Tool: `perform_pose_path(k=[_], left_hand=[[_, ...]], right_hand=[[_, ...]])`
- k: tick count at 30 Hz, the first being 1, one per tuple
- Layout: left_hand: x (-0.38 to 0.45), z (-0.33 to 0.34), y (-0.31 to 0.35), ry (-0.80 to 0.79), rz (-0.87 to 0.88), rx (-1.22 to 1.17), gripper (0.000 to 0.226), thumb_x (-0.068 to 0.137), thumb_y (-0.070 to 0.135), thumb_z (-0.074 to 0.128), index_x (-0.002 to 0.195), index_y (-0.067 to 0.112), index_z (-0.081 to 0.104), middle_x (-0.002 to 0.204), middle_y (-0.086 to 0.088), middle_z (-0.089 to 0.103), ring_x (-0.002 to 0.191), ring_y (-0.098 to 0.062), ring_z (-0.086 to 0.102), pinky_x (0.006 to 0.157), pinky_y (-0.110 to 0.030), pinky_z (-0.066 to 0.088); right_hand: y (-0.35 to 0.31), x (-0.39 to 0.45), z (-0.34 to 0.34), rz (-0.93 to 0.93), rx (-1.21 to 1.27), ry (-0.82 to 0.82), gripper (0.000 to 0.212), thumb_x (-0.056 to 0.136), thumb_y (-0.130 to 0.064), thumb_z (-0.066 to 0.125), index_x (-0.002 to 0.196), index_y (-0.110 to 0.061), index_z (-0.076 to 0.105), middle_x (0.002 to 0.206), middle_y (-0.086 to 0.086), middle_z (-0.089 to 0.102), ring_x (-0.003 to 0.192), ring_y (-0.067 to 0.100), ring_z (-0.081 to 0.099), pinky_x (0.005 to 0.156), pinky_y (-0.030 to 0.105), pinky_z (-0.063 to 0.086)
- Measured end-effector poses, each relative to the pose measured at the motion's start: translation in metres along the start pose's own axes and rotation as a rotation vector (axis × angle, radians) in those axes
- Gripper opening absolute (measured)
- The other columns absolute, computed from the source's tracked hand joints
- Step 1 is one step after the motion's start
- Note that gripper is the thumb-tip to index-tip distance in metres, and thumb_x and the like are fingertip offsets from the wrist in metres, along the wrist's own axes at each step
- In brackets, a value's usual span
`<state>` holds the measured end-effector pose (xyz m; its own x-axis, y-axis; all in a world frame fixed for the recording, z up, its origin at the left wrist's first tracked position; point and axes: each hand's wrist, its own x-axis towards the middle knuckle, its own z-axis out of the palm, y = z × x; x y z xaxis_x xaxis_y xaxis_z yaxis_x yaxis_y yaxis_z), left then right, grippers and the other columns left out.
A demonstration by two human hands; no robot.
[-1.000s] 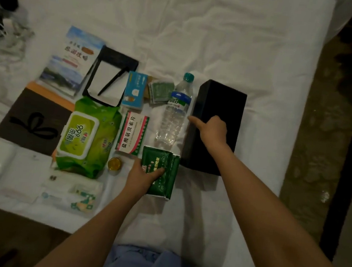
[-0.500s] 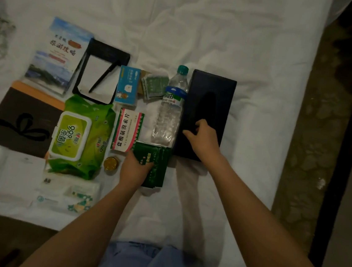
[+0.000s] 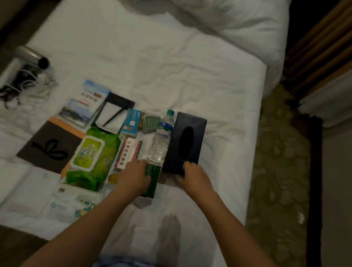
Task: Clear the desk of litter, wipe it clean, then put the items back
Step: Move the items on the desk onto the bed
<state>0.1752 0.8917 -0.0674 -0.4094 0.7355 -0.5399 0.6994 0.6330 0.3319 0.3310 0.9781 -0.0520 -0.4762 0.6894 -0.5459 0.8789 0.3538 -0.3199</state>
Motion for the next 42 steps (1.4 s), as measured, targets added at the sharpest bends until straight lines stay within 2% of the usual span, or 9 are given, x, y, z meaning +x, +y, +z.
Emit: perform_pose_path(k=[6,13,18,19,22,26,32,35,42], left_hand=[[-0.074,-0.067,-0.003,0.199,-0.029,0.100,0.042,0.092,0.030,0.052,0.132,0.016,0.046,0.129,-0.009,0.050,0.118,-0.026,0.048,0.093,-0.036,0.041],[-0.172,-0.097,-0.058,0.375,-0.216,0.060,0.040,0.093,0.031,0.052,0.130,0.016,0.046,0.127,-0.009,0.049,0.116,-0.027,0.047,0.088,-0.037,0.045],[-0.248,-0.094,-0.115,0.497,-0.401,-0.017,0.038,0.093,0.033,0.050,0.127,0.017,0.047,0.123,-0.006,0.051,0.114,-0.025,0.048,0.088,-0.034,0.045],[-0.263,-0.094,-0.127,0.523,-0.442,-0.045,0.038,0.093,0.032,0.050,0.128,0.018,0.048,0.123,-0.006,0.052,0.114,-0.024,0.049,0.089,-0.035,0.046],[-0.308,-0.092,-0.162,0.577,-0.556,-0.141,0.035,0.092,0.033,0.052,0.124,0.018,0.051,0.120,-0.004,0.056,0.108,-0.023,0.054,0.089,-0.034,0.049],[-0.367,-0.085,-0.205,0.651,-0.688,-0.279,0.025,0.093,0.035,0.050,0.111,0.020,0.059,0.109,-0.002,0.063,0.095,-0.019,0.059,0.085,-0.034,0.052],[-0.466,-0.056,-0.277,0.699,-0.836,-0.339,0.031,0.092,0.028,0.050,0.121,0.018,0.054,0.116,-0.002,0.059,0.103,-0.019,0.057,0.083,-0.029,0.048],[-0.519,-0.037,-0.315,0.729,-0.917,-0.378,0.032,0.091,0.025,0.050,0.122,0.018,0.052,0.119,-0.002,0.057,0.104,-0.019,0.055,0.081,-0.029,0.048],[-0.627,0.010,-0.382,0.810,-1.099,-0.413,0.036,0.093,0.031,0.053,0.127,0.022,0.049,0.123,0.000,0.051,0.113,-0.020,0.049,0.088,-0.032,0.047]], right_hand=[[-0.058,-0.038,-0.027,-0.226,-0.118,0.032,0.031,0.090,-0.023,0.060,0.116,-0.008,0.050,0.120,0.014,0.055,0.109,0.031,0.053,0.083,0.038,0.046],[-0.141,-0.080,-0.015,-0.539,-0.214,0.031,0.036,0.092,-0.033,0.057,0.121,-0.013,0.049,0.124,0.013,0.055,0.113,0.031,0.051,0.086,0.035,0.044],[-0.214,-0.124,0.010,-0.770,-0.327,-0.017,0.019,0.094,-0.030,0.054,0.100,-0.013,0.046,0.112,0.014,0.057,0.104,0.031,0.054,0.063,0.031,0.036],[-0.229,-0.135,0.017,-0.823,-0.355,-0.025,0.021,0.094,-0.031,0.055,0.099,-0.014,0.046,0.112,0.013,0.056,0.104,0.031,0.054,0.064,0.033,0.037],[-0.271,-0.166,0.039,-0.966,-0.419,-0.065,0.035,0.094,-0.032,0.057,0.118,-0.008,0.049,0.119,0.012,0.054,0.109,0.029,0.052,0.081,0.038,0.045],[-0.324,-0.210,0.069,-1.124,-0.489,-0.058,0.038,0.094,-0.035,0.056,0.121,-0.009,0.048,0.119,0.011,0.054,0.109,0.028,0.051,0.083,0.036,0.044],[-0.405,-0.295,0.130,-1.252,-0.463,-0.101,0.026,0.099,-0.024,0.048,0.121,-0.013,0.055,0.123,0.008,0.059,0.111,0.024,0.057,0.092,0.029,0.044],[-0.443,-0.343,0.163,-1.333,-0.461,-0.163,0.027,0.096,-0.026,0.051,0.117,-0.011,0.057,0.117,0.008,0.061,0.105,0.023,0.059,0.086,0.026,0.044],[-0.508,-0.441,0.253,-1.514,-0.573,-0.236,0.038,0.094,-0.029,0.053,0.127,-0.008,0.050,0.126,0.014,0.054,0.115,0.028,0.052,0.095,0.035,0.044]])
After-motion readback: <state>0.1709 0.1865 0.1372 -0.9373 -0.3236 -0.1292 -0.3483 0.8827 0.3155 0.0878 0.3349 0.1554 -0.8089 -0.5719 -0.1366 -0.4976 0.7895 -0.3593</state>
